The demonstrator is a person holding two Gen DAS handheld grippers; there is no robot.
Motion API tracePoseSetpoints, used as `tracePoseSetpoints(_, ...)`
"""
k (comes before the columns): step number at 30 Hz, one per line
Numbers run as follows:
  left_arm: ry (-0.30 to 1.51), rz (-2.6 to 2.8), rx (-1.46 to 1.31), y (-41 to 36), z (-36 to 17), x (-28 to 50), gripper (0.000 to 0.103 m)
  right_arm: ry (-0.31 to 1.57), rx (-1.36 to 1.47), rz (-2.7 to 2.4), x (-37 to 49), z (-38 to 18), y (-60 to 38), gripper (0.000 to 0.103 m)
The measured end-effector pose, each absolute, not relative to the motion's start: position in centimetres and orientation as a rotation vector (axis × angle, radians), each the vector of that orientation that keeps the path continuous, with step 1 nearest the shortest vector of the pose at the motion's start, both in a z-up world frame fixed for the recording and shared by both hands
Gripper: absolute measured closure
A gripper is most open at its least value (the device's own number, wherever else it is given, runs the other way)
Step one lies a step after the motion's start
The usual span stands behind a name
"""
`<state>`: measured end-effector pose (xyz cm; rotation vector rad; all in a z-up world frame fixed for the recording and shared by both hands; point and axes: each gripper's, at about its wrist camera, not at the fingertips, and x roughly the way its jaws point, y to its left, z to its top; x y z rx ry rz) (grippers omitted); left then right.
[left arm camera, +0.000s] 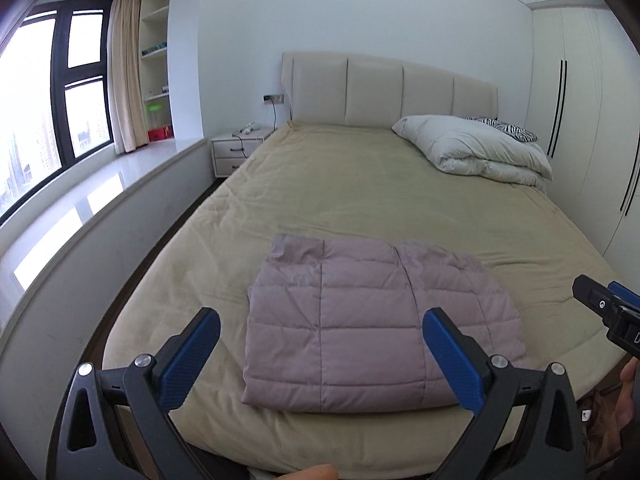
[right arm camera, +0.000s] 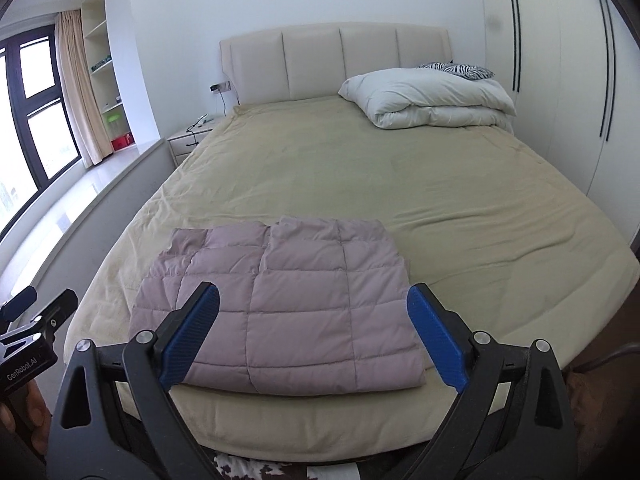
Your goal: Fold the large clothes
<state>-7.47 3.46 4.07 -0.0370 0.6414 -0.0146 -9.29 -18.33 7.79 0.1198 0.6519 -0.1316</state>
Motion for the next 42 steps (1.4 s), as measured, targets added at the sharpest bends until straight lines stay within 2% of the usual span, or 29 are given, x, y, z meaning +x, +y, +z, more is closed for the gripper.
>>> tracePoseSetpoints(13,0.707,0.056,-0.023,3.3,2.9,-8.6,0.0,0.717,0.006,-0.162,-11.4,7.5,-14.5,0.007)
tracePoseSetpoints(42,0.729,0.078,-0.014,3.2,2.0,-8.1,0.0,0.77,0.004,-0.175,-10.9,6.1,-15.9,0.007)
